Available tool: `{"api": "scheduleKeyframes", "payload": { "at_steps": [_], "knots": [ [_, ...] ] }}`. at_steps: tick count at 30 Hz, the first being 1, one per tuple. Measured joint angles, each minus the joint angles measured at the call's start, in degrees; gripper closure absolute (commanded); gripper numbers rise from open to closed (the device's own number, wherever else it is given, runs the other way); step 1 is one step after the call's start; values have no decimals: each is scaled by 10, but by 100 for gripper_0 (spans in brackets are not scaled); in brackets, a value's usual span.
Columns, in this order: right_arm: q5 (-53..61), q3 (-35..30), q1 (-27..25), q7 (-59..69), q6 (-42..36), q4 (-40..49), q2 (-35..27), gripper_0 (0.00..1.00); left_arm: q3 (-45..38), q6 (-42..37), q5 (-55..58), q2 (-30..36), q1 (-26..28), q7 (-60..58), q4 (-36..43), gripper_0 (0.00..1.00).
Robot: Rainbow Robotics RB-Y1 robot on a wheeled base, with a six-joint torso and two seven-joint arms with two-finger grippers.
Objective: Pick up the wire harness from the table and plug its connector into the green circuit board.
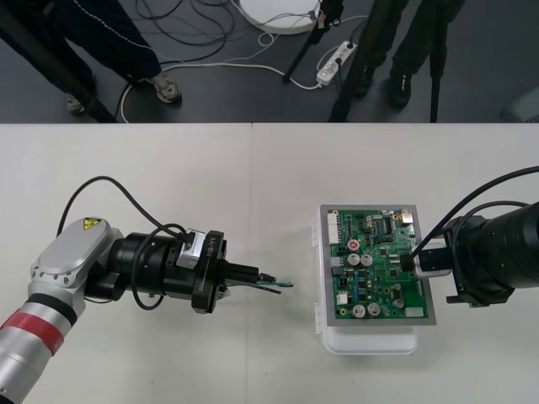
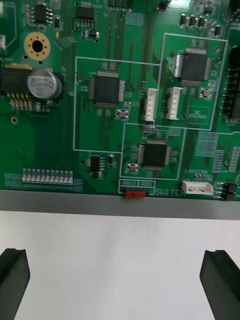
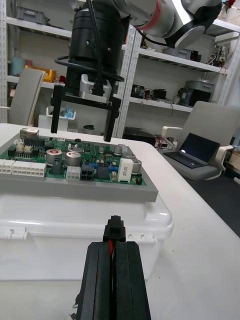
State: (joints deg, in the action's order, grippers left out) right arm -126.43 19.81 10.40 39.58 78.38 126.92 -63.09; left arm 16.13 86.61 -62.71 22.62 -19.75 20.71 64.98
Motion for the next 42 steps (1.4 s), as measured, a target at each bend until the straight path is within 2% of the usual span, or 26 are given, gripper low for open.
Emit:
{"api": "scheduleKeyframes", "payload": {
  "at_steps": [24,42],
  "knots": [
    [-19,23,3,0,0,-20,0,0,-1,-49,-34,-55,-5,54,-1,100],
    [-18,43,34,0,-2,-56,0,0,-1,-73,-35,-79,-5,57,-36,100]
  ]
}}
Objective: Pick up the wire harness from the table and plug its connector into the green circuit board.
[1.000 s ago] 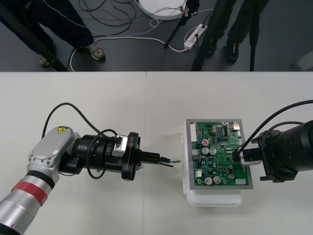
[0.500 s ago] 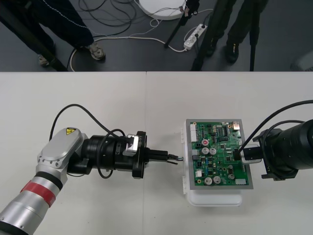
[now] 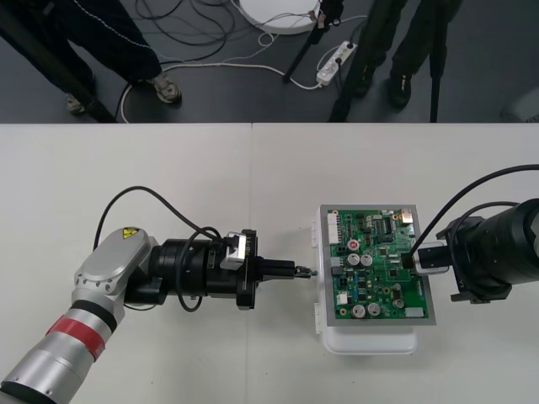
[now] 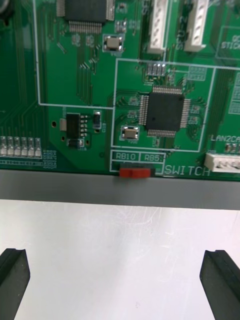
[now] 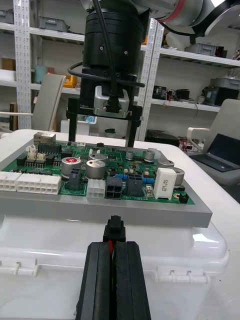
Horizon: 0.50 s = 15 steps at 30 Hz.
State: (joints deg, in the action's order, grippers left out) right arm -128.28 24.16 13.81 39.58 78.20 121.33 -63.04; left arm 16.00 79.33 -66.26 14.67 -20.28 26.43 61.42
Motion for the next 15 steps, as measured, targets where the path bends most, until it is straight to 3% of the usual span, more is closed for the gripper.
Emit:
{"api": "scheduleKeyframes", "payload": {
  "at_steps": [15],
  "knots": [
    [11,0,10,0,0,0,15,0,0,-3,17,-4,-1,14,-1,100]
  ]
}}
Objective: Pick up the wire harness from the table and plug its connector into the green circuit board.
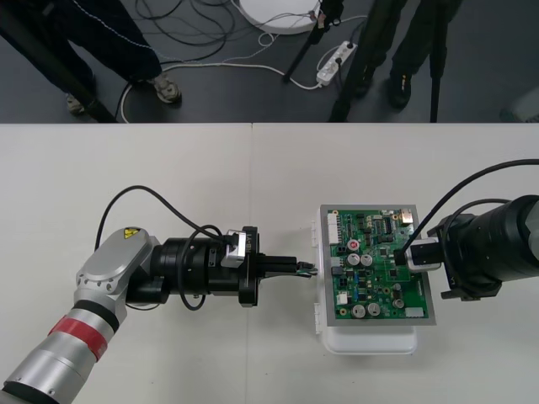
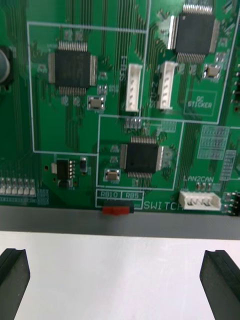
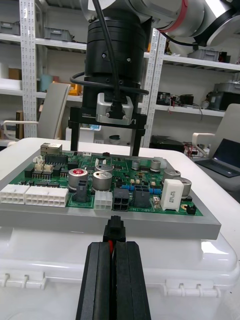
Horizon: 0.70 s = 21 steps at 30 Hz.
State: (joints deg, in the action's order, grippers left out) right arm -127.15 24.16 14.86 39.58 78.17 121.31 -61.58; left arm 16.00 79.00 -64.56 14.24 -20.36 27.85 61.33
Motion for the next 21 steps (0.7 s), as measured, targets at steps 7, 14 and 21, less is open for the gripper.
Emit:
{"api": "scheduleKeyframes", "payload": {
  "at_steps": [7,14,21],
  "knots": [
    [0,0,0,0,0,0,4,0,0,0,2,-3,0,0,0,100],
    [-5,12,1,0,0,0,14,0,0,-1,2,-8,-1,0,0,100],
    [-5,14,2,0,0,0,17,0,0,-6,2,-10,-2,0,0,100]
  ]
}}
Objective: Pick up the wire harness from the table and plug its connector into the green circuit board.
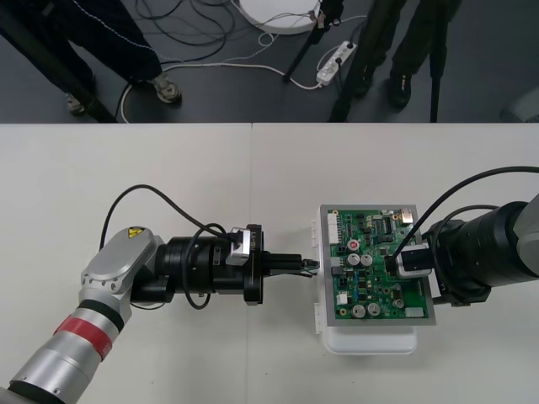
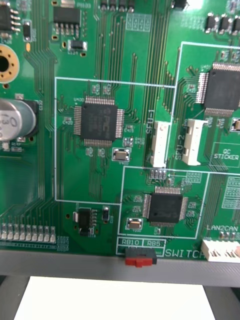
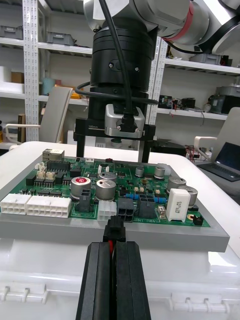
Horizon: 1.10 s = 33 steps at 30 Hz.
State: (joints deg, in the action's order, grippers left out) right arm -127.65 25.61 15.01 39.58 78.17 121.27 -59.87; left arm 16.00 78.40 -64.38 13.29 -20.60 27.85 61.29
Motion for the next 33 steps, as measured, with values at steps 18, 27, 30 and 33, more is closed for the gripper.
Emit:
{"api": "scheduleKeyframes", "payload": {
  "at_steps": [18,27,30,33],
  "knots": [
    [-7,0,0,0,3,0,10,0,7,-12,0,-2,-1,0,0,100],
    [-8,0,0,0,4,-1,12,0,20,-13,4,-2,-1,0,0,100],
    [-8,0,0,0,4,-1,12,0,21,-13,5,-2,-1,0,0,100],
    [-8,0,0,0,4,-1,12,0,21,-15,5,-2,-1,0,0,100]
  ]
}}
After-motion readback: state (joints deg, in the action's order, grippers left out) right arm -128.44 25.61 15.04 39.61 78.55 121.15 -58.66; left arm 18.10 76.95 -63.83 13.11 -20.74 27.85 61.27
